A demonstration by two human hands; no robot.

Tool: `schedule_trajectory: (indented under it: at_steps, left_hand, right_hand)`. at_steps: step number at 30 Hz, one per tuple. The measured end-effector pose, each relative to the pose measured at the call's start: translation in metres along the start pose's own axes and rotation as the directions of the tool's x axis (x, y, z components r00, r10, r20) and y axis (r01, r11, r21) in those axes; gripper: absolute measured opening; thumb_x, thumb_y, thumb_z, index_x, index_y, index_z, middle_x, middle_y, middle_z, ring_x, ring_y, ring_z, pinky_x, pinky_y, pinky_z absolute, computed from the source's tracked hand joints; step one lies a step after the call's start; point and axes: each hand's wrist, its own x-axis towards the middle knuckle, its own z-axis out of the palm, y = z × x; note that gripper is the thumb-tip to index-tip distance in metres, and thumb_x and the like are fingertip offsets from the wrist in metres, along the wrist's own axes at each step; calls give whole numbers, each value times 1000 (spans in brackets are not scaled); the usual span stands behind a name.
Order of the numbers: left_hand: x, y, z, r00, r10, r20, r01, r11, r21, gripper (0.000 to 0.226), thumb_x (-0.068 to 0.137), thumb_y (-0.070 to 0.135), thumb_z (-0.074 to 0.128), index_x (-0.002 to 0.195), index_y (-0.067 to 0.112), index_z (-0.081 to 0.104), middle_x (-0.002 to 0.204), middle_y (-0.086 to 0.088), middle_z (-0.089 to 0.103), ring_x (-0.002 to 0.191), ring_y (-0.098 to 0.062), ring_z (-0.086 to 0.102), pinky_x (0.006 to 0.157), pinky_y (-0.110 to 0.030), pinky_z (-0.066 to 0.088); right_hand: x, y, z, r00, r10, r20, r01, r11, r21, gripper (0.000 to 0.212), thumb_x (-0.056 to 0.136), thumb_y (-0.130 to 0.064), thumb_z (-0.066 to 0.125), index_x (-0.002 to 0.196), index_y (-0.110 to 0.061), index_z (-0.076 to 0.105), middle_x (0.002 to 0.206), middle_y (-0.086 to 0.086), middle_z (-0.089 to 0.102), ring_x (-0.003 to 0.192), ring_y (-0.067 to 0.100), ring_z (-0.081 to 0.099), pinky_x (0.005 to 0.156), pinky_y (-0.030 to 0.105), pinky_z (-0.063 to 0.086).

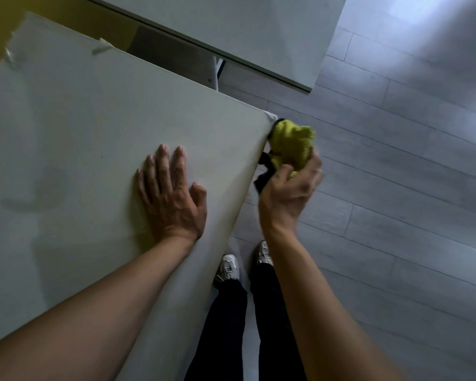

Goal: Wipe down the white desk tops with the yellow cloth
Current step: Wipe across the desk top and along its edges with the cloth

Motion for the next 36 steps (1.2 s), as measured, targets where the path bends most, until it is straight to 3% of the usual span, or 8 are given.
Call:
schedule_trajectory:
  at_steps: [3,8,12,16,22,27,33,36]
  left_hand:
    - [1,-1,1,1000,1,-10,-1,1000,14,72,94,39,45,163,21,34,170,-12,30,155,-37,28,128,-55,15]
    - [-1,-1,0,1000,-3,6,3,1000,25,73,94,40,43,163,21,32,170,-11,28,155,-37,27,128,-55,14]
    - [0,1,1,1000,4,1,-4,1000,25,74,93,39,44,163,21,33,170,-12,28,155,-38,27,128,-55,14]
    - [0,0,2,1000,10,11,-10,999,41,75,93,39,43,164,20,30,171,-13,26,156,-38,25,129,-54,12]
    - [1,1,3,1000,17,-1,-17,998,63,75,94,40,42,164,18,30,171,-13,26,156,-38,26,128,-55,13]
    - [2,2,5,1000,16,5,-17,997,74,76,94,41,41,165,19,29,172,-12,25,156,-38,25,129,-55,12]
    - [1,-1,5,1000,29,-7,-29,997,74,74,94,40,42,164,17,32,170,-13,27,155,-39,28,127,-57,15]
    - [1,0,5,999,34,-13,-33,997,76,73,95,38,43,164,16,32,170,-14,28,155,-39,29,127,-57,16]
  right_hand:
    - [21,10,-15,989,42,-144,-37,999,35,47,96,-8,47,143,-12,45,116,4,48,103,17,52,87,36,49]
    - [-7,24,-22,992,104,74,-104,995,-5,38,95,-14,59,133,-17,54,105,-3,60,83,-3,56,81,34,54]
    - [-44,17,13,954,87,287,-133,980,146,54,97,-48,53,150,-39,43,140,-4,46,128,9,50,108,40,47]
    - [-45,20,28,955,65,290,-126,973,196,55,101,-46,45,155,-43,34,166,-2,24,154,9,17,125,47,25]
    - [10,-4,58,961,81,265,-102,992,68,60,105,-30,45,160,-38,21,139,11,47,119,27,53,102,50,47]
    - [34,-14,60,954,119,276,-119,993,-14,60,106,-24,44,160,-37,20,114,8,46,90,15,46,80,33,38]
    - [-70,22,27,962,49,267,-57,998,23,64,101,-21,45,161,-29,25,115,5,49,97,18,52,84,20,36]
    - [-102,33,15,950,57,308,-62,998,8,68,98,-24,45,161,-31,21,125,10,51,108,21,55,95,33,45]
